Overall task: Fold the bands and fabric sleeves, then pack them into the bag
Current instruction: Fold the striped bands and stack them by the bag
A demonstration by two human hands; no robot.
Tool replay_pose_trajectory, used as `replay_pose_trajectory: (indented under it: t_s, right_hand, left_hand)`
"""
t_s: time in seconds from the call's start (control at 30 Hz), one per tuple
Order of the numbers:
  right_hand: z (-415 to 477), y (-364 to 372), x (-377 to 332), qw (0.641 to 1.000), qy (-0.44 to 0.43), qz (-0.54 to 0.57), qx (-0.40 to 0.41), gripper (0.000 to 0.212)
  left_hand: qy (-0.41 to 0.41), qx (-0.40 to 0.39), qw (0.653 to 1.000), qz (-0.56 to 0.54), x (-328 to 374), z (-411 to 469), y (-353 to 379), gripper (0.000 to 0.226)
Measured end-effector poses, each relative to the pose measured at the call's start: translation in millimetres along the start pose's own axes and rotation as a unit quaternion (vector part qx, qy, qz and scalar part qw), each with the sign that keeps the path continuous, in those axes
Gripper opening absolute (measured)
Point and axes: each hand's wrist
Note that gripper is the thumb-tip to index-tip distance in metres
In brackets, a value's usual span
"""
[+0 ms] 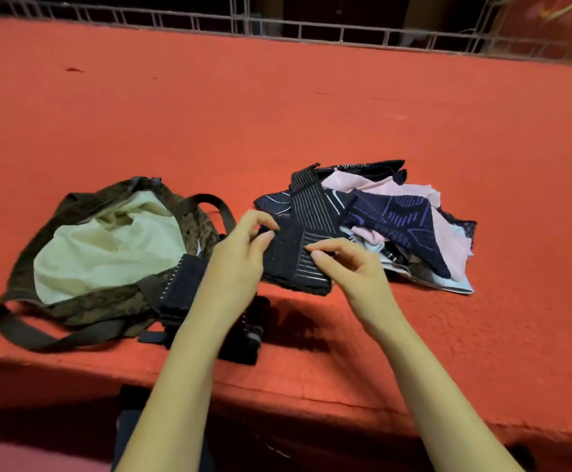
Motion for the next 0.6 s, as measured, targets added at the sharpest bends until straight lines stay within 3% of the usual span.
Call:
replay_pose_trajectory:
  t_s: [0.17,0.3,0.6]
  right_hand:
    - [10.3,49.7,-19.8,0.997,-0.01,0.009,-0.08,0.014]
    - [7.4,75.9,-18.5,0.992,-0.009,-0.019,-0.123,0.016]
    - [2.6,91.3,-9.1,0.99,-0.002,-0.081,-0.117,0.015]
  left_hand:
    - [-0.024,0.028,0.998,-0.052,2.5,-9.7,-67.6,0.011]
    - [-0.046,0.02,0.998,-0.033,-15.4,-20.6,-97.1,0.013]
    - [-0.064,0.036,0.997,-0.036,-38.7,-28.7,-107.6,0.013]
Point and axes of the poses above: each hand's wrist, its own z-axis towards the middle knuckle, its own y-axis out of the palm, x = y × z, and after that the axes turned 15 degrees about -z, right-handed
